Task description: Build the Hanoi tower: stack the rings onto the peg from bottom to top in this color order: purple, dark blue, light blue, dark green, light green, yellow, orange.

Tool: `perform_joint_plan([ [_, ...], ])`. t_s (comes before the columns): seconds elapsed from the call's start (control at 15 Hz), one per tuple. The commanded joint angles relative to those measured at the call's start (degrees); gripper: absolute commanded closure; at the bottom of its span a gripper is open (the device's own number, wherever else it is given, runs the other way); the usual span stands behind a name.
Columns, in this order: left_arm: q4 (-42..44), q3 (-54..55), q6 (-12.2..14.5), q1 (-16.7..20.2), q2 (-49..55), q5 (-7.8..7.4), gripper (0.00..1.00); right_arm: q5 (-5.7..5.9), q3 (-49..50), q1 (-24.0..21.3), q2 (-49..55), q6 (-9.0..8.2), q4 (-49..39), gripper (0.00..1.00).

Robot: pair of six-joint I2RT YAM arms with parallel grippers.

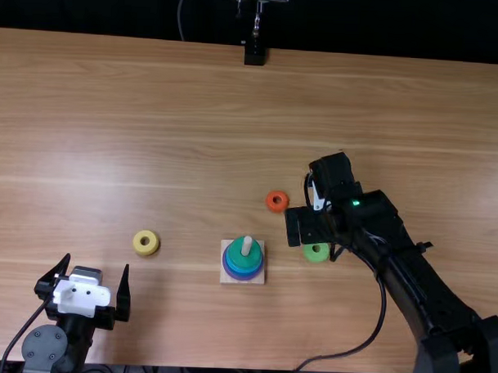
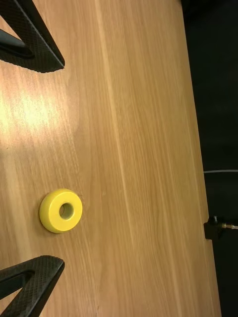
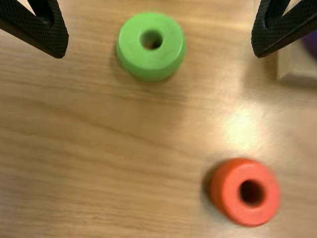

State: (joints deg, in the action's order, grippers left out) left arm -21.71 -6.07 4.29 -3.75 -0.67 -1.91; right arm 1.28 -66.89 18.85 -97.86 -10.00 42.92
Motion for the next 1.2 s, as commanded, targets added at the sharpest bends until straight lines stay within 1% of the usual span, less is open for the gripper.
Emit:
perform_joint_plan([
  [0.0,-4.9,6.1,0.3,0.1,0.7,-0.41,0.0,0.51,3.5,-0.9,3.0,-4.87,-1.7,0.0],
  [0.07,-4.9,6.1,0.3,0.1,0.7,-0.3,0.0,0.51,5.5,-0.9,3.9,-5.19,-2.2,0.0],
  [0.27,-4.9,6.1,0.3,0.1,0.7,-0.3,0.0,0.51,8.6,-0.9,5.1,-5.19,-2.2,0.0],
  [1.13,-4.9,6.1,0.3,0.1,0.7,-0.3,0.0,0.94,10.2,-0.5,4.9,-5.4,-4.9,0.0],
])
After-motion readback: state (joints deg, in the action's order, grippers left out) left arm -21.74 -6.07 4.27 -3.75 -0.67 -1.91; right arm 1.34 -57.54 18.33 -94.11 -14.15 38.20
